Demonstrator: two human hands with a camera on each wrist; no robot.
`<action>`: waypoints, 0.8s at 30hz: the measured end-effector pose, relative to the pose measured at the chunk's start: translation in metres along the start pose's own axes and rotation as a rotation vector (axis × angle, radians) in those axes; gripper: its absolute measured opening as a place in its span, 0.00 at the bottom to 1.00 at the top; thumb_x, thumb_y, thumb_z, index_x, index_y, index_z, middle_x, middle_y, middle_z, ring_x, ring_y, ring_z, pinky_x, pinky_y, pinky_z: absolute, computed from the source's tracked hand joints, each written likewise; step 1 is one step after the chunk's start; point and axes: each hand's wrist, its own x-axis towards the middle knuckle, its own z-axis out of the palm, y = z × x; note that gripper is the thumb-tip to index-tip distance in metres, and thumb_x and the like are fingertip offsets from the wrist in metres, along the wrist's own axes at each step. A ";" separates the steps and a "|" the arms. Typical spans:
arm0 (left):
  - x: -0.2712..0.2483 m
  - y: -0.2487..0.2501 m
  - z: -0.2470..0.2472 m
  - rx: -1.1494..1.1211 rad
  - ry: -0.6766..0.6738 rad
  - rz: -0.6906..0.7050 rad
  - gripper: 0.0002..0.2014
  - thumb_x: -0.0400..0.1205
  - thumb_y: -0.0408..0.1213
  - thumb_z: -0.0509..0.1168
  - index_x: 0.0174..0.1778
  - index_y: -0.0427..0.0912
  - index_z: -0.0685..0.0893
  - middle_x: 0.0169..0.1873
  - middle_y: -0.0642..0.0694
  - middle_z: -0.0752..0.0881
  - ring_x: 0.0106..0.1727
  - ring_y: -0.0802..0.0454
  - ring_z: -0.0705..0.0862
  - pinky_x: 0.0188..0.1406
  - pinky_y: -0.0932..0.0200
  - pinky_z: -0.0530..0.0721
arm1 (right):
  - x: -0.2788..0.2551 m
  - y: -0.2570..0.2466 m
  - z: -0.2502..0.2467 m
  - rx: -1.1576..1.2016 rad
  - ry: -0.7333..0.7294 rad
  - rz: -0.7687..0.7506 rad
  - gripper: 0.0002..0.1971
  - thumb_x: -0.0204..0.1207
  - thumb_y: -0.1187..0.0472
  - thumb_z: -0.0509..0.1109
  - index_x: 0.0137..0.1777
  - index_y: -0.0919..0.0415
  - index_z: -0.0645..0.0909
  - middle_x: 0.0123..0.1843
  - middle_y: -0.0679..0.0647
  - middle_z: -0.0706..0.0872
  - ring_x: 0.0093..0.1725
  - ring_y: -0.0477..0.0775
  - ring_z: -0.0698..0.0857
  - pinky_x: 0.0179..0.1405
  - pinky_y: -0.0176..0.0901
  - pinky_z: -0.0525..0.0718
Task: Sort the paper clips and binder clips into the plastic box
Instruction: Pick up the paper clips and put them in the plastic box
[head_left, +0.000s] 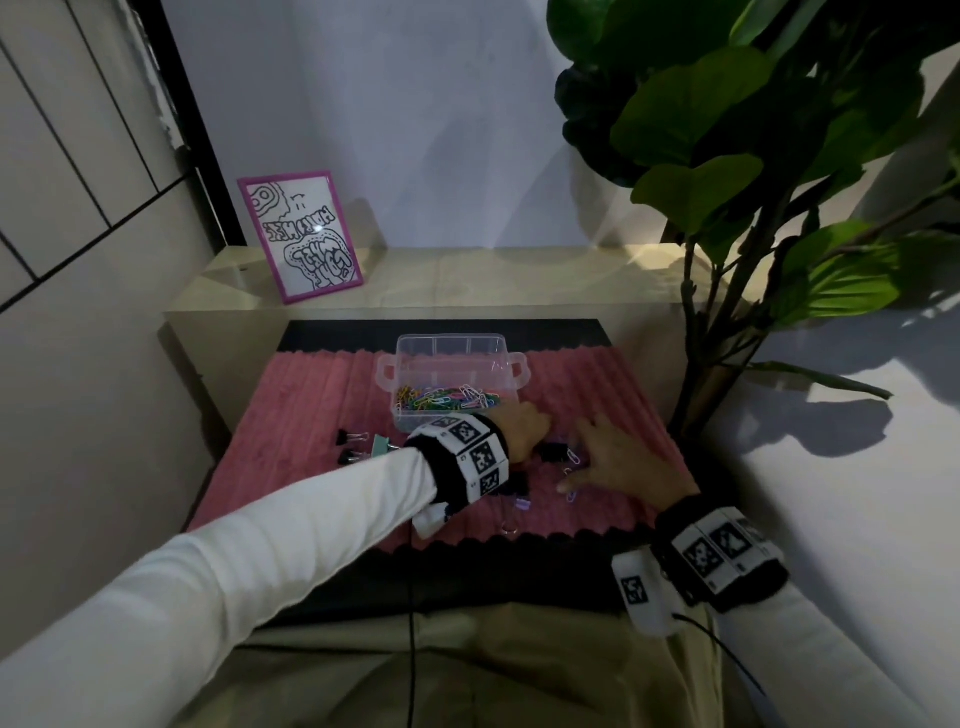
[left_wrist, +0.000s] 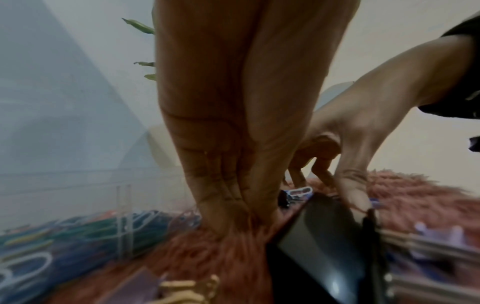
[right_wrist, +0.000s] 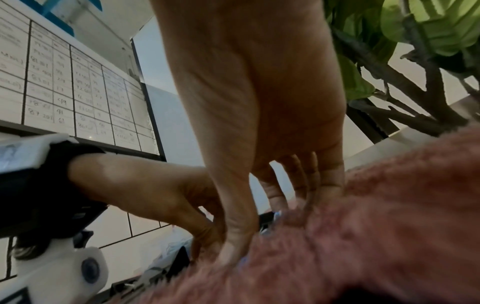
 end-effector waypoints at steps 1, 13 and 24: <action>-0.001 0.000 -0.001 -0.019 -0.004 0.000 0.13 0.81 0.33 0.60 0.59 0.29 0.75 0.59 0.30 0.82 0.60 0.35 0.81 0.58 0.47 0.78 | -0.003 -0.001 -0.002 0.035 0.022 -0.022 0.23 0.60 0.56 0.82 0.50 0.60 0.75 0.50 0.54 0.77 0.53 0.51 0.74 0.40 0.37 0.69; -0.028 -0.065 -0.050 -0.243 0.298 -0.161 0.07 0.76 0.30 0.67 0.49 0.39 0.84 0.48 0.44 0.87 0.50 0.49 0.85 0.54 0.58 0.79 | -0.014 0.008 0.008 0.386 0.201 0.006 0.14 0.61 0.76 0.76 0.28 0.58 0.77 0.35 0.63 0.85 0.31 0.52 0.82 0.29 0.36 0.81; -0.033 -0.040 -0.035 -0.183 0.311 0.050 0.08 0.79 0.31 0.61 0.50 0.40 0.85 0.53 0.43 0.86 0.51 0.49 0.83 0.51 0.57 0.78 | -0.020 0.017 -0.005 0.890 0.101 0.081 0.05 0.66 0.78 0.73 0.36 0.70 0.83 0.31 0.58 0.86 0.29 0.46 0.85 0.29 0.29 0.83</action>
